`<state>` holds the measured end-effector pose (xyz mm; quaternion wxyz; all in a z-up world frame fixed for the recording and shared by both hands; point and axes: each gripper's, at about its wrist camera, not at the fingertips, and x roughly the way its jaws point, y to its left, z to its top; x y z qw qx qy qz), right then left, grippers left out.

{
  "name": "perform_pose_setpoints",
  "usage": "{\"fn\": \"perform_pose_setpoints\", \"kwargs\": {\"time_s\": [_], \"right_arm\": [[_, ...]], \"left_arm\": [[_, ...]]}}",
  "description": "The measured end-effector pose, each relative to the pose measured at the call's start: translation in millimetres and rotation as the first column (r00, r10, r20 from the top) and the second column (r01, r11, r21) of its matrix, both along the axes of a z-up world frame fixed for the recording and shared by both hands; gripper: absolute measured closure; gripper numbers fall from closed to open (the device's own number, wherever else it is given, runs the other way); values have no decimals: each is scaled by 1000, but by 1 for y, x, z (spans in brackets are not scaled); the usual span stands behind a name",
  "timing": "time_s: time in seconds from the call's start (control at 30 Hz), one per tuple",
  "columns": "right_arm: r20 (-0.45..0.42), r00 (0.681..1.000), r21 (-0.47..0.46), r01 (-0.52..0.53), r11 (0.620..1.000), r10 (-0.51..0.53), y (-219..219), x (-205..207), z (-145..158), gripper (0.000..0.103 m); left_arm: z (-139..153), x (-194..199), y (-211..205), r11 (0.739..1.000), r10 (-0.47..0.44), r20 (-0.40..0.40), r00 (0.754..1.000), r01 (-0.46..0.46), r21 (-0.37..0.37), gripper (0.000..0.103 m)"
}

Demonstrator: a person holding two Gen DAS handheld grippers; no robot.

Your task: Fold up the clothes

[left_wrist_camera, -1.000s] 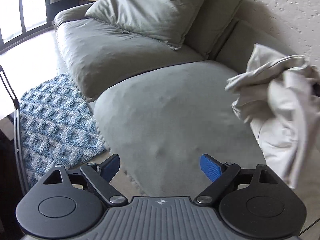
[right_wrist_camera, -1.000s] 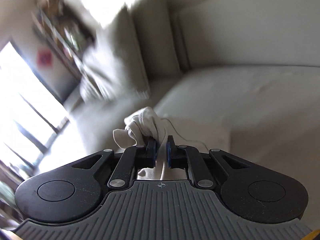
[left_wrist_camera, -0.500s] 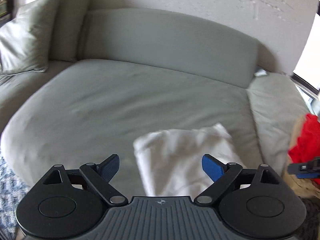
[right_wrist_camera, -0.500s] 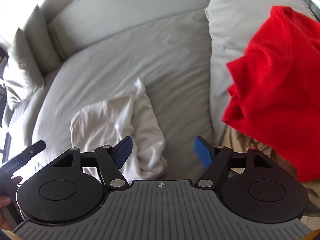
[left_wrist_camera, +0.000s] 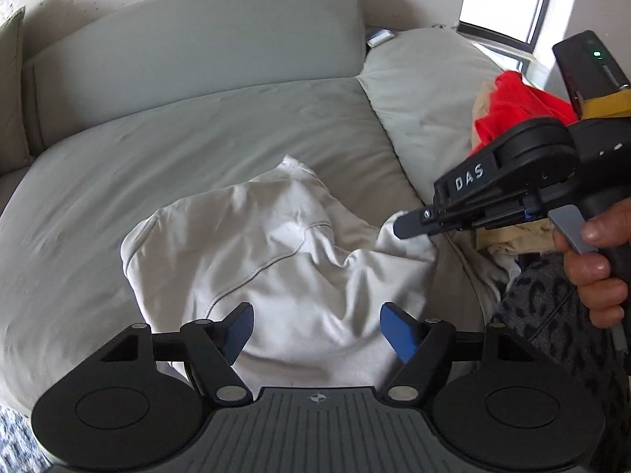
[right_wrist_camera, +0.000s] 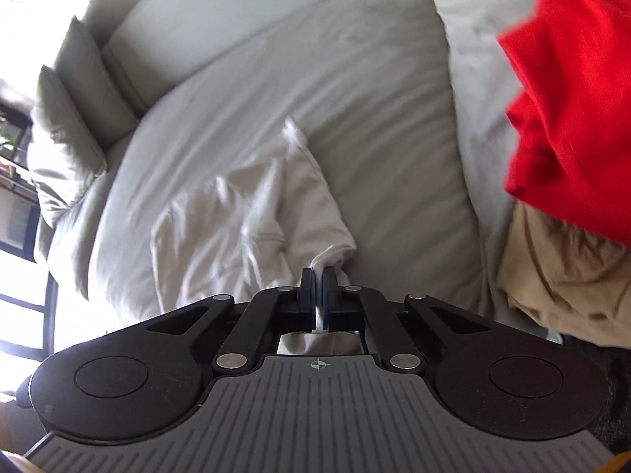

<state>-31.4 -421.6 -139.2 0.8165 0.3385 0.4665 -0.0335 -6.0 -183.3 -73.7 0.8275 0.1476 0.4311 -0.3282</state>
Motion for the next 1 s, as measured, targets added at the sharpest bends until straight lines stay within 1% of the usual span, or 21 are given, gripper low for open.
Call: {"fn": "perform_pose_setpoints", "kwargs": {"time_s": [0.07,0.1,0.17,0.2,0.23,0.27,0.33,0.37,0.4,0.47,0.5,0.53,0.57,0.6,0.63,0.67,0.7,0.77,0.8,0.87,1.0], "right_arm": [[56,998,57,23,998,-27,-1,13,11,101],[113,992,94,42,995,-52,-4,23,24,101],[285,954,112,65,992,-95,-9,44,74,102],[380,919,110,71,991,-108,-11,51,105,102],[486,867,102,69,992,-110,-10,52,140,102],[592,799,93,62,994,-105,-8,50,177,102],[762,645,43,43,998,-61,4,33,239,101],[819,574,11,31,999,-27,13,20,262,101],[849,529,-15,12,1000,6,23,7,273,101],[874,479,-65,-40,997,76,43,-17,277,101],[868,484,-91,-70,993,114,53,-27,272,101],[822,547,-119,-110,987,160,63,-35,254,101],[733,645,-145,-161,976,215,74,-36,227,99],[603,753,-145,-221,964,264,84,-31,190,96],[445,844,-114,-279,954,300,90,-24,150,87],[273,901,-72,-329,942,336,96,-17,110,87],[139,930,-24,-341,940,341,99,-15,76,87],[4,959,43,-285,958,285,94,-25,33,86],[-17,965,43,-262,964,262,91,-29,28,85],[-43,976,36,-213,976,215,81,-35,23,74],[13,993,-22,-117,993,117,52,-39,38,66]], "left_arm": [[3,12,14,998,63,-19,998,-63,-25,32],[7,19,23,994,102,-12,995,-102,-43,32],[20,32,43,979,185,25,982,-182,-87,33],[28,36,53,969,226,44,973,-219,-116,33],[38,39,64,955,265,64,962,-253,-153,32],[47,42,75,939,305,82,949,-286,-191,32],[62,45,94,906,372,106,922,-336,-258,30],[69,46,103,888,403,115,908,-357,-289,30],[74,47,109,873,428,120,896,-375,-312,29],[76,47,117,853,461,118,880,-403,-330,27],[75,47,119,850,466,106,878,-412,-327,26],[71,47,118,854,463,92,882,-416,-313,25],[67,46,116,861,454,77,888,-415,-293,25],[62,45,114,869,445,63,893,-414,-273,25],[56,45,110,877,436,50,899,-412,-248,25],[50,44,106,887,424,36,905,-406,-221,25],[45,43,103,896,409,19,912,-398,-199,25],[38,36,101,911,378,-6,926,-374,-174,25],[36,33,99,917,365,-14,931,-362,-165,25],[32,31,92,925,352,-20,936,-351,-147,25],[22,33,80,940,316,-35,948,-318,-125,25]]}}
